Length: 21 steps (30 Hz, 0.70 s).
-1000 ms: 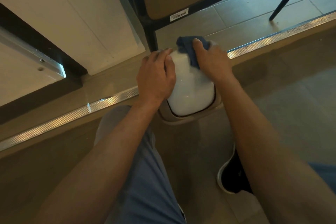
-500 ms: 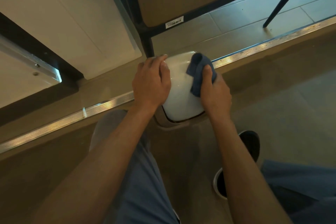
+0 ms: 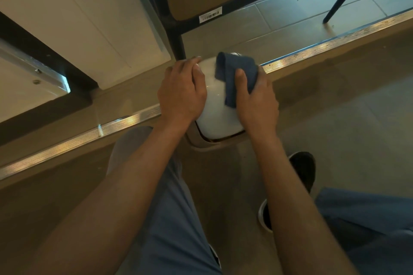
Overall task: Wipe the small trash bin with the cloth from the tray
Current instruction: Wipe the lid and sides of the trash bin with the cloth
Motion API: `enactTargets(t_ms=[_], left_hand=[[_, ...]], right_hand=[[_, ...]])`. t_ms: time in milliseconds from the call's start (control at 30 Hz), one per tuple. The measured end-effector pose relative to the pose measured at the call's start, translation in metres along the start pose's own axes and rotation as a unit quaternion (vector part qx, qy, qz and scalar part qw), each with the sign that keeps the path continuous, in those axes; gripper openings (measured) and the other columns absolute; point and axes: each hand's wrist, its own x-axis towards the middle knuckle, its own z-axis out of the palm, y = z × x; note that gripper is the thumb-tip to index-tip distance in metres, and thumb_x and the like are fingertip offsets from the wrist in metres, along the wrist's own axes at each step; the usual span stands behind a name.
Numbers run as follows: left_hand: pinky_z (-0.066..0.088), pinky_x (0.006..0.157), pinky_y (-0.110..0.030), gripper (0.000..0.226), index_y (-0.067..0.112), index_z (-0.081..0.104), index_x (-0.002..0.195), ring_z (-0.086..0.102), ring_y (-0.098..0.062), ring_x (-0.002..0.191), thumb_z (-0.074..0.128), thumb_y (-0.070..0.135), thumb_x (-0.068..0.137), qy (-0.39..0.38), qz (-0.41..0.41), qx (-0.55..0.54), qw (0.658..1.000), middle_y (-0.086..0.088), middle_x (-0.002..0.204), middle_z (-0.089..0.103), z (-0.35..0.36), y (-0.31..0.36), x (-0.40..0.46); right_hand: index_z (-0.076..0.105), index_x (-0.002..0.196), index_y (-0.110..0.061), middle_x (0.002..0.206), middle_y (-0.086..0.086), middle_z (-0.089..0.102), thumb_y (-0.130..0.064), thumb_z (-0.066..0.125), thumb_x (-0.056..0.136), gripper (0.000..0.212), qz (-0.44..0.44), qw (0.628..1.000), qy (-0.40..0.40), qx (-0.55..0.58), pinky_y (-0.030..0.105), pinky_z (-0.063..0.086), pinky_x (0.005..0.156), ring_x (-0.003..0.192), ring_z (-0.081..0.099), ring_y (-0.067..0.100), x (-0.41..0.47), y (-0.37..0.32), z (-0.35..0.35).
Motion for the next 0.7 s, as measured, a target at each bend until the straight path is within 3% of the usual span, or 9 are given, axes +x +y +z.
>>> enactTargets(t_ms=[100, 233, 400, 533, 700], left_hand=[[0.047, 0.094, -0.036, 0.045, 0.019, 0.059, 0.136, 0.056, -0.022, 0.118, 0.03, 0.035, 0.105, -0.005, 0.014, -0.007, 1.0, -0.006, 0.131, 0.062, -0.001, 0.0, -0.002], [0.044, 0.094, -0.033, 0.046, 0.018, 0.059, 0.136, 0.055, -0.021, 0.117, 0.031, 0.037, 0.105, -0.008, 0.022, -0.005, 1.0, -0.005, 0.131, 0.062, -0.001, -0.002, -0.001], [0.045, 0.093, -0.034, 0.043, 0.018, 0.06, 0.134, 0.056, -0.021, 0.116, 0.033, 0.035, 0.105, -0.004, 0.012, -0.008, 1.0, -0.004, 0.129, 0.063, -0.001, 0.0, 0.001], [0.045, 0.091, -0.032, 0.044, 0.02, 0.061, 0.134, 0.057, -0.02, 0.115, 0.031, 0.036, 0.105, 0.0, 0.007, 0.002, 1.0, -0.003, 0.128, 0.064, -0.001, 0.002, 0.0], [0.047, 0.093, -0.035, 0.043, 0.02, 0.061, 0.134, 0.057, -0.021, 0.116, 0.032, 0.034, 0.105, 0.004, 0.01, 0.001, 1.0, -0.004, 0.129, 0.064, -0.001, 0.002, -0.001]], right_hand=[[0.035, 0.153, -0.019, 0.151, 0.005, 0.047, -0.066, 0.036, 0.101, 0.07, 0.013, 0.999, 0.042, -0.016, 0.05, 0.045, 0.108, 0.136, 0.049, 0.026, -0.013, -0.004, 0.003], [0.047, 0.143, -0.011, 0.141, 0.015, 0.055, -0.06, 0.037, 0.102, 0.065, 0.057, 0.993, -0.06, -0.082, 0.042, 0.041, 0.101, 0.13, 0.052, 0.035, 0.046, -0.035, -0.004], [0.065, 0.12, -0.013, 0.114, 0.012, 0.066, -0.054, 0.044, 0.1, 0.05, -0.015, 0.985, -0.145, -0.092, 0.037, 0.051, 0.09, 0.101, 0.062, 0.026, 0.094, -0.05, 0.006], [0.054, 0.136, -0.018, 0.116, 0.003, 0.061, -0.06, 0.038, 0.103, 0.055, -0.023, 0.995, -0.093, -0.032, 0.033, 0.039, 0.085, 0.109, 0.057, 0.021, 0.059, -0.026, -0.006], [0.052, 0.138, -0.024, 0.122, 0.0, 0.064, -0.065, 0.038, 0.101, 0.057, 0.015, 0.998, 0.037, 0.045, 0.037, 0.053, 0.088, 0.108, 0.063, 0.016, -0.018, 0.015, -0.003]])
